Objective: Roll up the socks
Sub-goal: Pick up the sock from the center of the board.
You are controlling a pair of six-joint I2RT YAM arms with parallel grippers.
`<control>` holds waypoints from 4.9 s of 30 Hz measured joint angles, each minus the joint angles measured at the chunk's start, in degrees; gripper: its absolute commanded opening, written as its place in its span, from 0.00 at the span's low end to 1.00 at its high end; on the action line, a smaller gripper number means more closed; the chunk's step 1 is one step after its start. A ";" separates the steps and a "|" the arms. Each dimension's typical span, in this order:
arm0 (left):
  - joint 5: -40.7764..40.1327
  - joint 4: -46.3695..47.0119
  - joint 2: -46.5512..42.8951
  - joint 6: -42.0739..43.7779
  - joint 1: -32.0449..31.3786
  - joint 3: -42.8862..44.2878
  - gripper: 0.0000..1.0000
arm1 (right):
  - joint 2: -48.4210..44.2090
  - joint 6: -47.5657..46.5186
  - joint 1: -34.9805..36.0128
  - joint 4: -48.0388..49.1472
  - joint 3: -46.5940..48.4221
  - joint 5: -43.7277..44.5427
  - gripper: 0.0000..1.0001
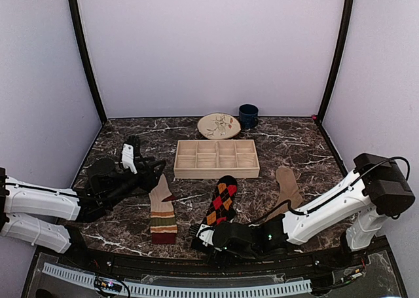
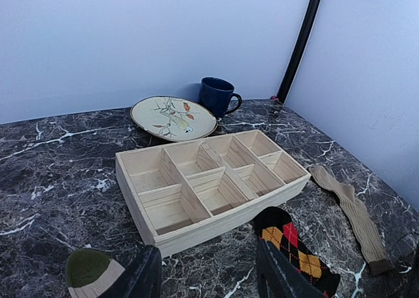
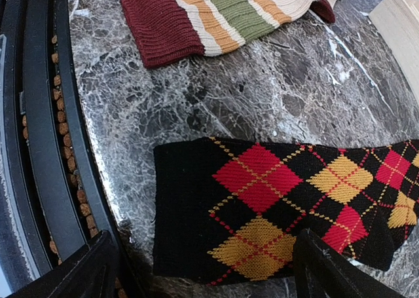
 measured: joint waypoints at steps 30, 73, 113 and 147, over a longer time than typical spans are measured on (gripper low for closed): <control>-0.20 0.09 0.92 0.02 -1.25 0.00 0.53 | 2.47 1.33 -3.98 1.95 -0.15 -7.78 0.74; -1.31 0.81 3.08 0.07 -2.97 0.04 0.55 | -2.16 9.68 -10.82 10.51 -3.82 -21.44 0.49; -2.56 1.40 1.16 0.02 -4.00 -1.46 0.55 | 11.65 9.90 -1.92 -4.79 12.83 -0.48 0.00; -1.62 5.40 6.71 9.94 -10.88 -4.26 0.52 | 1.31 19.50 -18.12 12.17 -0.42 -34.58 0.00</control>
